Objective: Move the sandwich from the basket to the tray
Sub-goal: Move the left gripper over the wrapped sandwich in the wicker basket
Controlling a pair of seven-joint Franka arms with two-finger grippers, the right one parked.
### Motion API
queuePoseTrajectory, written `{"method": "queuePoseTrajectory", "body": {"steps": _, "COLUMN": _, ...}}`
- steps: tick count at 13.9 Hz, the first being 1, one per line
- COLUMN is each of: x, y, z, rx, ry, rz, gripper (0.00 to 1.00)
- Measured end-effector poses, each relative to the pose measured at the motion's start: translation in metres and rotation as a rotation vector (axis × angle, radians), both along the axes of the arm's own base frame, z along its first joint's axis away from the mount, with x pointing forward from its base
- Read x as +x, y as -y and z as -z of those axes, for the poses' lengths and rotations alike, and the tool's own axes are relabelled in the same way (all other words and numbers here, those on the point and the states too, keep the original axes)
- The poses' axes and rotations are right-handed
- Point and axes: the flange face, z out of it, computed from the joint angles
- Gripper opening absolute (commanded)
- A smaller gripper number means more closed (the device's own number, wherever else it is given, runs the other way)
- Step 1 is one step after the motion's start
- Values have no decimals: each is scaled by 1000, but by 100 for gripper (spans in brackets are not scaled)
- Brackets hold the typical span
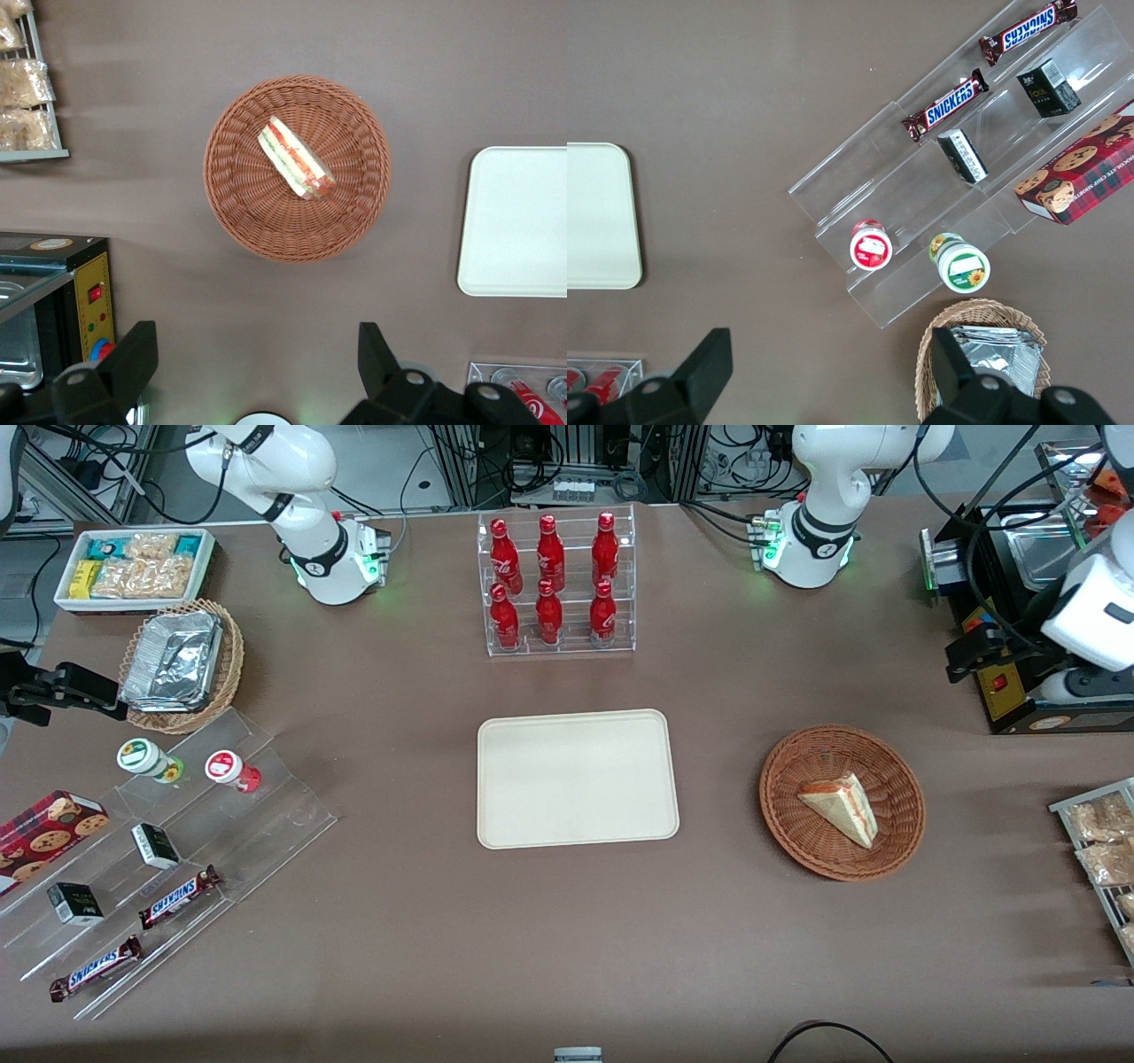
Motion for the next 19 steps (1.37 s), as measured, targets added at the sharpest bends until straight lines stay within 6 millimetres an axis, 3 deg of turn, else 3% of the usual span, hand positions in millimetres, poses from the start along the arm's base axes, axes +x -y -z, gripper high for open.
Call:
{"method": "queuePoseTrajectory", "body": {"steps": 5, "x": 1, "y": -6, "z": 1, "rx": 1, "ry": -2, "rz": -10, "gripper": 100}}
{"method": "queuePoseTrajectory", "body": {"steps": 8, "x": 13, "y": -19, "z": 19, "rx": 1, "ry": -15, "rz": -35, "gripper": 100}}
{"method": "queuePoseTrajectory", "body": {"steps": 13, "x": 38, "y": -21, "z": 95, "rx": 4, "ry": 3, "rz": -118, "gripper": 100}}
{"method": "queuePoseTrajectory", "body": {"steps": 19, "x": 39, "y": -14, "z": 180, "rx": 9, "ry": 39, "rz": -343, "gripper": 100}}
